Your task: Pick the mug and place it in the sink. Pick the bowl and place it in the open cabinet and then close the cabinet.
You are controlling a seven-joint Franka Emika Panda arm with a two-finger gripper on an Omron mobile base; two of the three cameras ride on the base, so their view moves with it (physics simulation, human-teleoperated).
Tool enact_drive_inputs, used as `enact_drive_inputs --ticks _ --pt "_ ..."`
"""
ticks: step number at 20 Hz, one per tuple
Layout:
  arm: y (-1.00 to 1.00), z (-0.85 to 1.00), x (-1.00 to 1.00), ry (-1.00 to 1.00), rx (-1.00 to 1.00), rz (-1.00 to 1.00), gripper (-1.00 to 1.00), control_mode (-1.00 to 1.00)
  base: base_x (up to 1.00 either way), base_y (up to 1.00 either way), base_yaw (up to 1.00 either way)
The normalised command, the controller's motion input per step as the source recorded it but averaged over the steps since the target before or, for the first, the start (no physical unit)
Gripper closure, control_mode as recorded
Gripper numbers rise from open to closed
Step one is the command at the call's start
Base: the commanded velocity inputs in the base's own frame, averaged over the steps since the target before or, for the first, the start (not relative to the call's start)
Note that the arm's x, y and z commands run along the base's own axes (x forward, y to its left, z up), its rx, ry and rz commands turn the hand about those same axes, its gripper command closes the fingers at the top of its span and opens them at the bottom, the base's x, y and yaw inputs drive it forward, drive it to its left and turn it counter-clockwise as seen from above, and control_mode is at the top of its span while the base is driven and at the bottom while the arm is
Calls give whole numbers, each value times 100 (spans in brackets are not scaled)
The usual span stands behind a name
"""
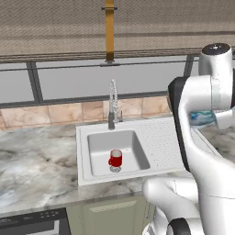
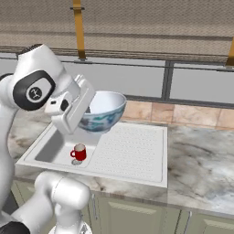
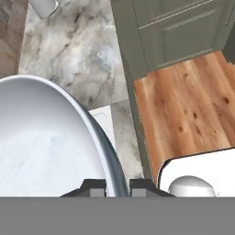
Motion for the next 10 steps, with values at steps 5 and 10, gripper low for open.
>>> enact_drive_inputs --ticks 5,10 --pt "9 6 -50 0 1 17 100 -100 0 0 0" --pt "6 2 -54 0 3 15 100 -100 0 0 0"
